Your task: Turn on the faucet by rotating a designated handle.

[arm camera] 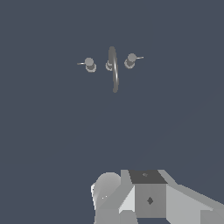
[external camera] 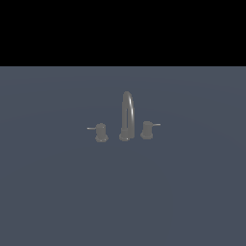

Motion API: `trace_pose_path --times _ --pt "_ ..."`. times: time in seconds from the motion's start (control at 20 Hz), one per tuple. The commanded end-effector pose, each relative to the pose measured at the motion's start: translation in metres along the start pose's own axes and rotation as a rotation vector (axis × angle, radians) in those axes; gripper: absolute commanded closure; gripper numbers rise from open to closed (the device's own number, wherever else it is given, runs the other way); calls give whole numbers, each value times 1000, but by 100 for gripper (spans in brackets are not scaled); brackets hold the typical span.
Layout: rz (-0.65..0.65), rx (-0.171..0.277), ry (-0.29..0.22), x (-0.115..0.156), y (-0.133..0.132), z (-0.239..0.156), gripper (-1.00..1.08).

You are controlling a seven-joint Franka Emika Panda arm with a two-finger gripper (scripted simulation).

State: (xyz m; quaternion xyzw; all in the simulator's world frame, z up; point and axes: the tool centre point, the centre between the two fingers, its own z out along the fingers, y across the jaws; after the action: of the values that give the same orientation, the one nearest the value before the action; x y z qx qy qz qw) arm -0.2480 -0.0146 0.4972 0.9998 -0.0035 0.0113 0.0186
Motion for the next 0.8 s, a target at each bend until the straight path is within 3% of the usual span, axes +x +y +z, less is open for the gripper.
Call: trace_pose_path --times 0.0,0.45,0.75 --pt "0 0 0 0 0 0 108" --pt "23 -16 -39 2 7 10 108" --pt "29 -14 -38 5 7 10 108"
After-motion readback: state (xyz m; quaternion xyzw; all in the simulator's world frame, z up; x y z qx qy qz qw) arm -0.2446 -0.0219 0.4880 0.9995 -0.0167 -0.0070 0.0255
